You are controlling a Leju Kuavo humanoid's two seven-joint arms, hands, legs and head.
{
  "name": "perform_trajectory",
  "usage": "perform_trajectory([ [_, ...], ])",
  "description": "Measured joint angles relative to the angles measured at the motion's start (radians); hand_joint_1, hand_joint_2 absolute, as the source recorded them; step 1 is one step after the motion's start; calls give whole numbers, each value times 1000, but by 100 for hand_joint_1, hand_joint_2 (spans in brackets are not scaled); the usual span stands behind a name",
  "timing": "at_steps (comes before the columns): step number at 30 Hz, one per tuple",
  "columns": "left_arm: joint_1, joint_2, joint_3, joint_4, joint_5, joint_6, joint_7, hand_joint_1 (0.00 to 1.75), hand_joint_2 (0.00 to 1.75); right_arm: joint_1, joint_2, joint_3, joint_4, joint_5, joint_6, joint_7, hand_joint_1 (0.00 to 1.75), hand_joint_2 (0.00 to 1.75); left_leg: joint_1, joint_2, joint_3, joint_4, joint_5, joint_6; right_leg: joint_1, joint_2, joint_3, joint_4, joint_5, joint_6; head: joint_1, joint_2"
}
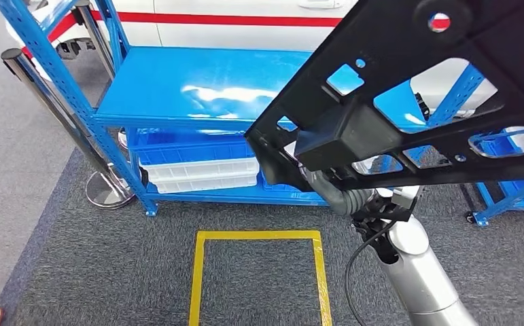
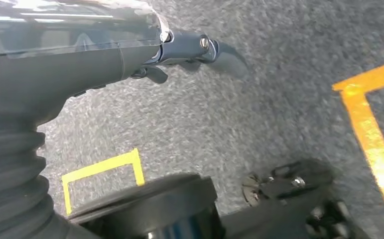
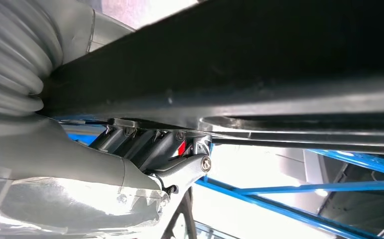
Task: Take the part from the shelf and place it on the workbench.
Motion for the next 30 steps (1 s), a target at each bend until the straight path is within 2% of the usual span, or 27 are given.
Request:
perform_trajectory([
  [1, -1, 0, 0, 0, 0, 0, 0, 0, 175, 1, -1, 0, -1, 0, 2, -1, 175, 175, 2, 0, -18, 8, 8, -4, -3, 0, 40, -35, 29, 3, 0, 0],
  [2, -3, 0, 0, 0, 0, 0, 1, 0, 175, 1, -2, 0, -3, 0, 3, -1, 175, 175, 2, 0, -34, 17, 14, -8, -6, 0, 93, -100, 37, 5, 0, 0],
  [3, -5, 0, 0, 0, 0, 0, 1, 0, 175, 1, -3, 0, -5, 0, 4, -2, 175, 175, 2, 0, -47, 27, 20, -13, -6, 1, 150, -178, 25, 3, 0, 0],
  [4, -6, 0, 0, 0, 0, 0, 1, 0, 175, 1, -3, -1, -8, -1, 4, -2, 175, 175, 0, -1, -55, 34, 26, -19, -5, 3, 191, -238, 8, -3, 0, 0],
  [5, -6, 0, 1, 0, 0, 0, 1, 0, 175, 2, -3, -1, -11, -1, 5, -3, 175, 175, -1, -1, -60, 37, 34, -25, -2, 4, 214, -277, -10, -10, -1, 0],
  [6, -6, -1, 1, 0, 0, 0, 1, 0, 175, 3, -4, -1, -12, -2, 5, -4, 175, 175, -1, -2, -63, 37, 43, -31, 2, 6, 217, -292, -12, -21, -1, 0],
  [7, -5, -1, 2, 0, 0, 0, 1, 0, 175, 3, -4, -2, -13, -3, 5, -4, 175, 175, -1, -3, -67, 36, 49, -37, 1, 4, 208, -289, -3, -31, -1, 0],
  [8, -4, -1, 3, 0, 0, 1, 1, 0, 175, 4, -4, -2, -13, -3, 5, -4, 175, 175, 0, -4, -74, 41, 41, -43, 0, 2, 199, -290, 6, -40, -1, 0],
  [9, -4, 0, 3, 0, 1, 1, 1, 0, 175, 5, -4, -2, -13, -3, 6, -5, 175, 175, 1, -5, -85, 61, 11, -48, -1, -1, 188, -291, 17, -49, -1, 0],
  [10, -6, 0, 4, 0, 1, 2, 0, 0, 175, 5, -4, -2, -13, -3, 7, -5, 175, 175, 3, -5, -99, 101, -35, -52, -3, -3, 175, -292, 29, -56, -1, 0],
  [12, -10, 0, 4, 0, 0, 5, -2, 0, 175, 7, -4, -2, -13, -1, 8, -8, 175, 175, 4, -5, -128, 229, -136, -56, 1, -5, 145, -291, 53, -64, -1, 0],
  [13, -11, 0, 4, 0, 0, 6, -4, 0, 175, 9, -4, -2, -14, 0, 8, -9, 175, 175, 4, -5, -133, 290, -159, -56, 3, -6, 129, -290, 64, -65, -1, 0],
  [14, -12, 0, 4, 0, -2, 7, -5, 0, 175, 13, -4, -3, -14, 2, 7, -11, 175, 175, 4, -5, -128, 329, -158, -54, 5, -6, 114, -289, 76, -65, -1, 0],
  [15, -13, 0, 4, 0, -3, 7, -5, 0, 175, 18, -4, -4, -15, 3, 6, -12, 175, 175, 3, -5, -109, 337, -136, -51, 7, -6, 98, -287, 87, -64, -1, 0],
  [16, -12, 0, 4, 0, -5, 7, -5, 0, 175, 23, -4, -6, -18, 4, 5, -13, 175, 175, 2, -6, -73, 307, -106, -46, 10, -6, 84, -286, 97, -64, -1, 0],
  [17, -11, 0, 4, 0, -8, 7, -4, 0, 175, 28, -4, -8, -22, 5, 5, -14, 175, 175, 0, -6, -22, 247, -85, -37, 11, -5, 73, -286, 107, -62, -1, 0],
  [18, -10, 1, 4, 0, -9, 7, -3, 0, 175, 33, -4, -12, -27, 5, 5, -16, 175, 175, -3, -6, 36, 166, -84, -28, 13, -5, 64, -285, 116, -60, -1, 0],
  [19, -9, 2, 4, 0, -11, 7, -2, 0, 175, 36, -4, -15, -33, 5, 5, -17, 175, 175, -6, -7, 87, 87, -95, -23, 14, -5, 57, -286, 126, -56, -1, 0],
  [20, -8, 2, 4, 0, -12, 7, -1, 0, 175, 39, -5, -17, -37, 5, 5, -19, 175, 175, -10, -7, 120, 31, -107, -21, 12, -5, 53, -289, 137, -51, -1, 0],
  [21, -7, 2, 4, 0, -12, 7, -1, 0, 175, 41, -5, -18, -40, 5, 5, -20, 175, 175, -13, -7, 136, -2, -115, -21, 11, -6, 51, -294, 147, -45, -1, 0],
  [23, -5, 1, 4, 0, -10, 7, -4, 0, 175, 45, -5, -19, -41, 6, 5, -22, 175, 175, -14, -7, 133, -15, -104, -19, 8, -6, 50, -305, 162, -36, -1, 0],
  [24, -4, 1, 5, 0, -7, 7, -8, 0, 175, 47, -5, -20, -42, 5, 5, -22, 175, 175, -12, -5, 132, -22, -97, -15, 8, -6, 47, -305, 160, -31, -1, 0],
  [25, -3, 1, 5, 0, -6, 8, -11, 0, 175, 49, -5, -22, -43, 2, 7, -21, 175, 175, -9, -2, 128, -29, -88, -9, 8, -5, 40, -291, 143, -27, -1, 0],
  [26, -3, 0, 6, 0, -5, 9, -14, 0, 175, 51, -5, -24, -44, -1, 10, -20, 175, 175, -7, 2, 122, -35, -79, -3, 7, -3, 26, -257, 110, -23, -1, 0],
  [28, -3, 0, 6, 0, -7, 12, -16, 0, 175, 53, -6, -26, -46, -9, 18, -15, 175, 175, -5, 10, 107, -33, -65, 5, 5, -2, -16, -133, 24, -15, 0, 0],
  [29, -2, 0, 6, 0, -8, 13, -16, 0, 175, 54, -7, -27, -46, -11, 21, -13, 175, 175, -5, 15, 98, -29, -61, 6, 3, -2, -36, -69, -3, -11, 0, 0],
  [30, -1, -1, 6, 0, -9, 13, -16, 0, 175, 56, -8, -27, -46, -11, 23, -11, 175, 175, -5, 21, 88, -24, -58, 5, 1, -3, -44, -29, -8, -7, 0, 0],
])
